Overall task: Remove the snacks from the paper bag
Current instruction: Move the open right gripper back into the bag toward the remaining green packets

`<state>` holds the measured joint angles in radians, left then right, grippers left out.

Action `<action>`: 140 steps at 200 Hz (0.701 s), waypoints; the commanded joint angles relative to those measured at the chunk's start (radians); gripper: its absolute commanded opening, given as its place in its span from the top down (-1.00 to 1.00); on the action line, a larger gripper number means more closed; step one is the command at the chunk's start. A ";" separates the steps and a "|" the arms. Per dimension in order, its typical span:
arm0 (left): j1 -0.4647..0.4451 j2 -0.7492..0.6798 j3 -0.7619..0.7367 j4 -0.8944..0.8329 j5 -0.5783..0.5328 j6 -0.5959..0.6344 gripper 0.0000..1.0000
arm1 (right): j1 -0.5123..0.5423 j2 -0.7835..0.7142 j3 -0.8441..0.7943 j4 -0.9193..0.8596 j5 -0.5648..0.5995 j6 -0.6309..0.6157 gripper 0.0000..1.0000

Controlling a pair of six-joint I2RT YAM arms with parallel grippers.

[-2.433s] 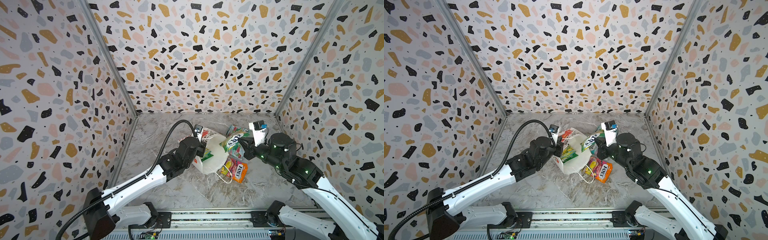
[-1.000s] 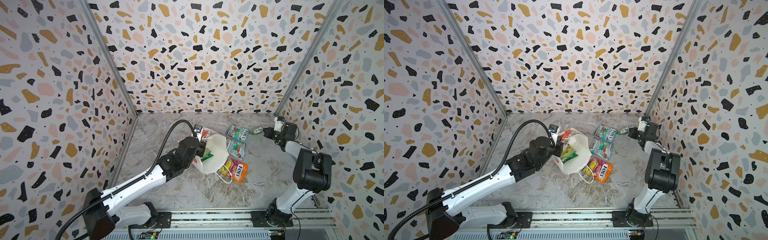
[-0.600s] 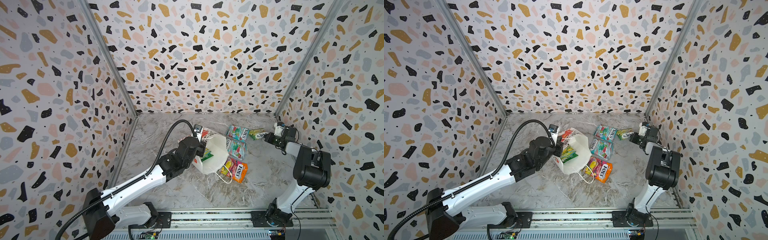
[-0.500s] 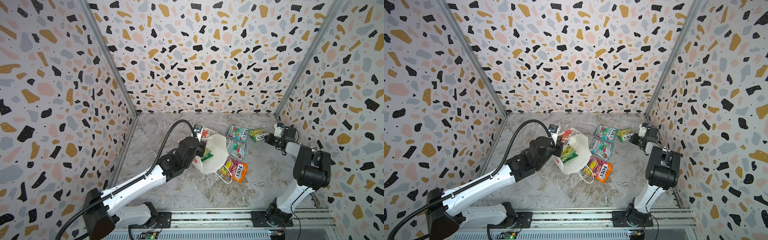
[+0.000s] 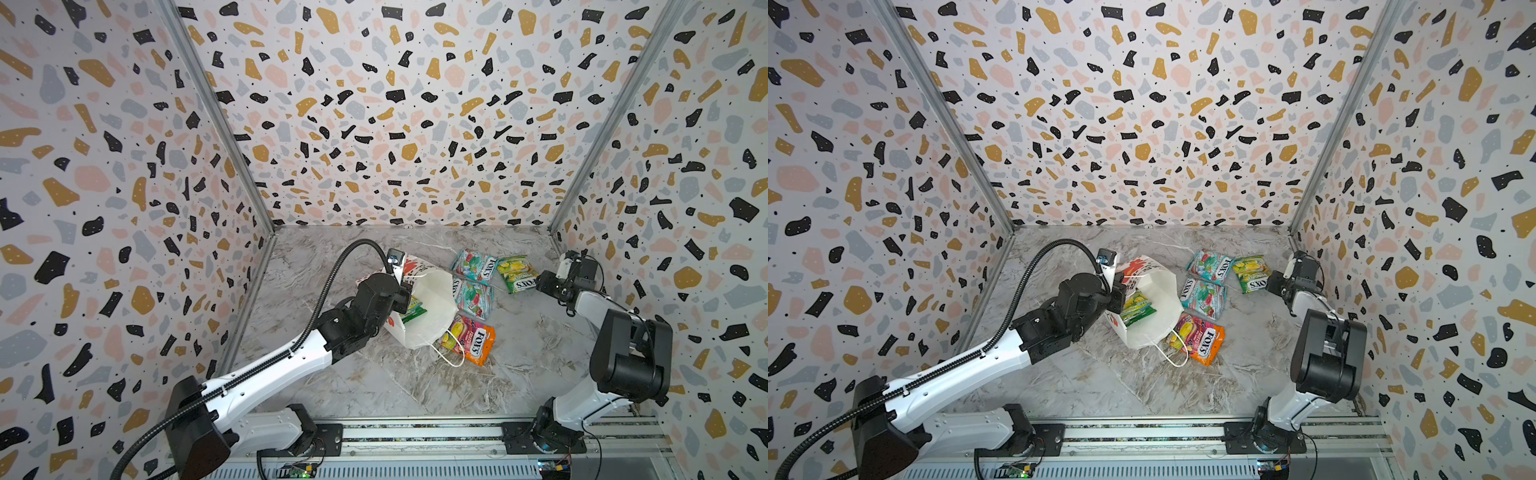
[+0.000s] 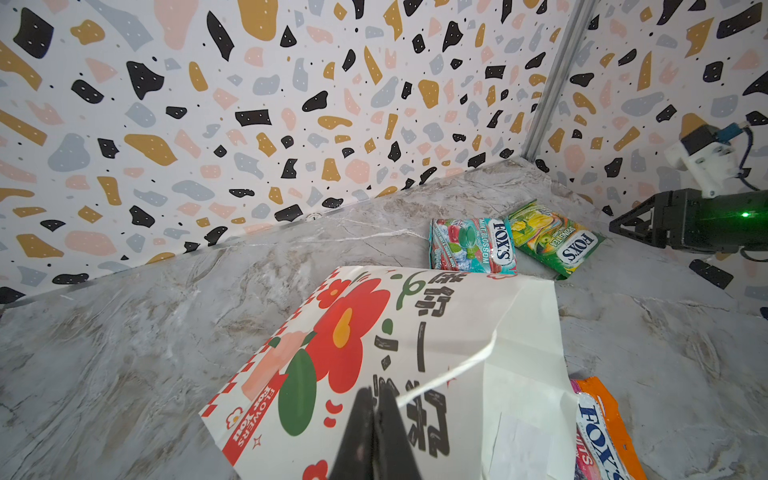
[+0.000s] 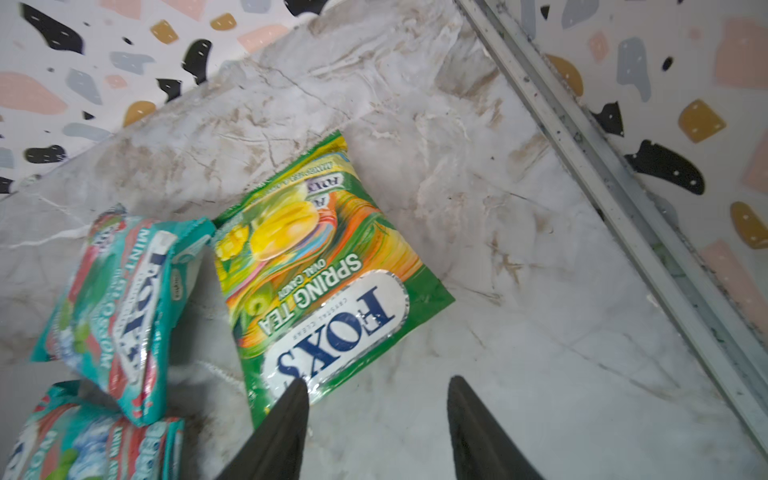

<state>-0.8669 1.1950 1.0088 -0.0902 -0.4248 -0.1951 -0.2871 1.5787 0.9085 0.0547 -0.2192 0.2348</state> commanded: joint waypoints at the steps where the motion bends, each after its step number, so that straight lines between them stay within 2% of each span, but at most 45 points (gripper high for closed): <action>1: 0.001 -0.023 0.014 0.020 -0.006 0.003 1.00 | 0.013 -0.121 -0.057 -0.001 -0.075 0.037 -0.13; 36: 0.000 -0.035 0.008 0.021 0.006 0.016 1.00 | 0.051 -0.317 -0.140 0.010 -0.273 0.073 -0.13; 65: 0.002 -0.043 0.005 0.023 0.017 0.025 1.00 | 0.159 -0.455 -0.175 -0.004 -0.364 0.099 -0.13; 99: 0.002 -0.043 0.015 0.006 0.030 0.026 1.00 | 0.300 -0.558 -0.176 -0.048 -0.384 0.081 -0.13; 140: 0.001 -0.029 0.026 -0.009 0.034 0.023 1.00 | 0.473 -0.557 -0.078 -0.204 -0.389 -0.006 -0.13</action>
<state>-0.8669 1.1709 1.0088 -0.1059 -0.3904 -0.1833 0.1009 1.0245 0.7650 -0.0380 -0.5838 0.2836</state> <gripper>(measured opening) 0.047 0.564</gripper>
